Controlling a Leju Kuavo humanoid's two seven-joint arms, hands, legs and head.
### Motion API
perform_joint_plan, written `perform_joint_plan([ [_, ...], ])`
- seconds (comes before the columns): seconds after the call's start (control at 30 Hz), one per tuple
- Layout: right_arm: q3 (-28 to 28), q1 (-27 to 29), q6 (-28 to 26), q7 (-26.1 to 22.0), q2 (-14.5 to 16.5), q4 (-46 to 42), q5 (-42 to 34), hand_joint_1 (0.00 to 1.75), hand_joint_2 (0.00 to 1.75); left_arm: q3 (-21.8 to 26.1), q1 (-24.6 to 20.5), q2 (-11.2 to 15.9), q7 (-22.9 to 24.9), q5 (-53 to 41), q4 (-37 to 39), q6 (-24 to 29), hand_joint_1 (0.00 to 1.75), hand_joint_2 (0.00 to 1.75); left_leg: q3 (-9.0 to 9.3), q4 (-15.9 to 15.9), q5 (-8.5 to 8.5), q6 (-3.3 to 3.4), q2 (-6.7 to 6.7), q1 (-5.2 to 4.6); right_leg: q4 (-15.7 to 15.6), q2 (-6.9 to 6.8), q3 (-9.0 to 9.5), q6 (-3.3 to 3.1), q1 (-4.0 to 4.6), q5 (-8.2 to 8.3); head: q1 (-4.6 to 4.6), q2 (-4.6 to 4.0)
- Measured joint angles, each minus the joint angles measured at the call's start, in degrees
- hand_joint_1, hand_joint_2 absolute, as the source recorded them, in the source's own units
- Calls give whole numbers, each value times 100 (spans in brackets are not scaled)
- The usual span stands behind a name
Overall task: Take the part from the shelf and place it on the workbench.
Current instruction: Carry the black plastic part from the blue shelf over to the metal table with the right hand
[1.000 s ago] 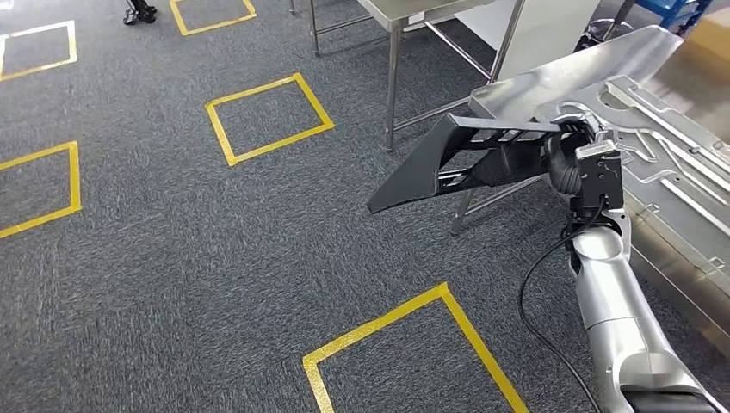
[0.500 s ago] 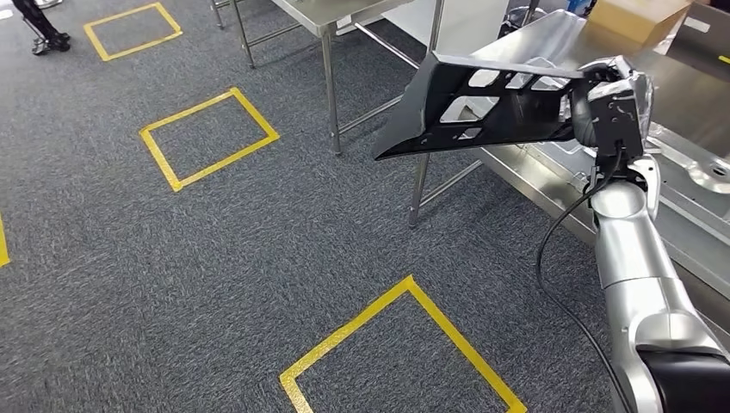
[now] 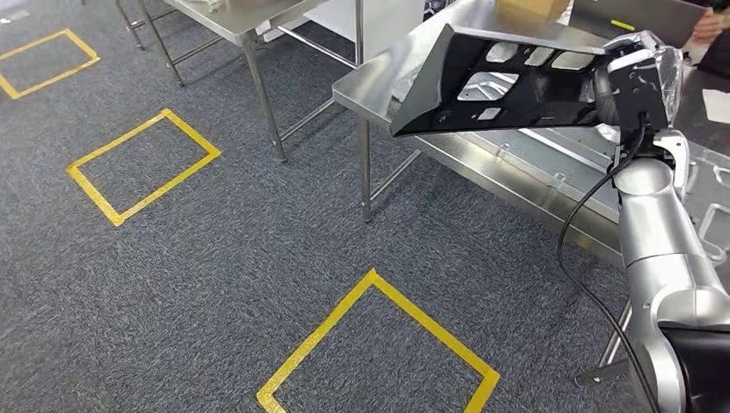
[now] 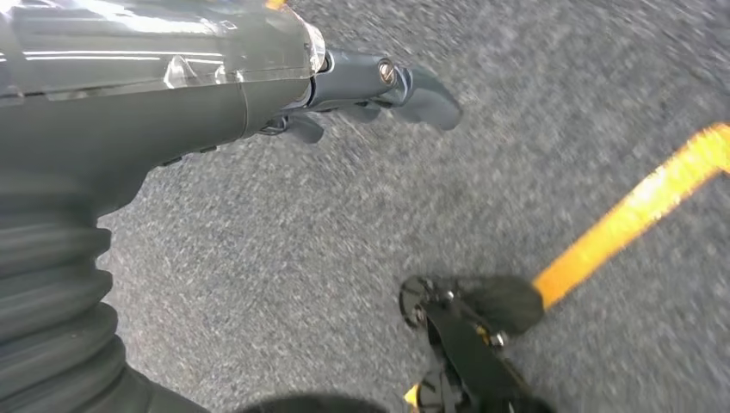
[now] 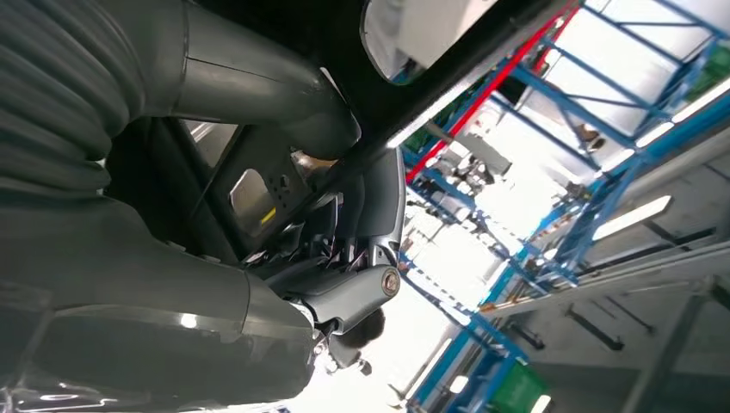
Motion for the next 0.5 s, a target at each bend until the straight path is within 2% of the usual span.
perform_joint_plan([
  [0.03, 20, -17, -9, -31, -2, 56, 4, 175, 175, -1, -9, -4, -3, 3, -1, -4, 0, 175, -39, 116, -95, -24, -111, 22, -5, 71, 1, -41, -10, 5, -2, 0],
  [0.07, 43, -38, -21, -49, -1, 103, 7, 175, 175, -1, -12, -7, -5, 6, -1, -5, 0, 175, -143, 357, -246, -42, -276, 44, -10, 133, 5, -76, -20, 9, -2, 0],
  [0.1, 68, -56, -32, -61, 3, 146, 8, 175, 175, -2, -6, -7, -7, 8, -1, -7, 0, 175, -297, 688, -423, -50, -451, 58, -11, 193, 5, -103, -18, 10, -3, 0],
  [0.13, 98, -69, -42, -67, 11, 192, 8, 175, 175, -2, 4, -7, -7, 10, -1, -7, 0, 175, -500, 1105, -603, -54, -562, 61, -10, 266, 6, -123, -8, 10, -3, 0],
  [0.17, 129, -74, -54, -71, 19, 235, 9, 175, 175, -3, 15, -7, -3, 11, -1, -5, 0, 175, -694, 1473, -722, -52, -614, 60, -8, 347, 7, -135, 7, 9, -3, 0],
  [0.2, 158, -75, -72, -73, 26, 273, 11, 175, 175, -3, 22, -7, 4, 11, -1, -1, 0, 175, -826, 1682, -740, -41, -637, 55, -6, 435, 10, -139, 25, 9, -3, 0],
  [0.23, 181, -81, -99, -73, 29, 306, 20, 175, 175, -3, 24, -7, 19, 11, -1, 9, 0, 175, -875, 1696, -652, -17, -651, 48, -4, 527, 16, -142, 45, 8, -3, 0],
  [0.27, 198, -98, -128, -60, 29, 328, 35, 175, 175, -5, 22, -7, 45, 10, -1, 24, 0, 175, -813, 1471, -459, 21, -675, 37, -3, 613, 24, -143, 62, 8, -3, 0],
  [0.3, 213, -129, -154, -34, 29, 342, 58, 175, 175, -10, 21, -3, 81, 10, -1, 44, 0, 175, -673, 1085, -207, 74, -742, 24, -2, 696, 32, -143, 76, 8, -3, 0],
  [0.37, 249, -223, -177, 56, 29, 351, 110, 175, 175, -25, 20, 22, 171, 9, 2, 83, 0, 175, -380, 360, 131, 193, -1014, 16, -5, 845, 29, -129, 76, 13, -3, 0],
  [0.4, 267, -266, -174, 101, 29, 352, 127, 175, 175, -31, 20, 35, 213, 11, 3, 102, 0, 175, -293, 160, 195, 229, -1116, 10, -7, 912, 18, -109, 59, 21, -3, 0],
  [0.43, 282, -295, -165, 144, 28, 354, 142, 175, 175, -34, 16, 47, 247, 14, 4, 116, 0, 175, -252, 87, 189, 249, -1158, 2, -15, 981, 3, -79, 33, 33, -3, 0],
  [0.5, 306, -307, -153, 197, 21, 348, 178, 175, 175, -36, 3, 50, 286, 22, 3, 133, 0, 175, -193, -12, 223, 256, -1029, -6, -38, 1101, -11, -7, 4, 58, -3, 0],
])
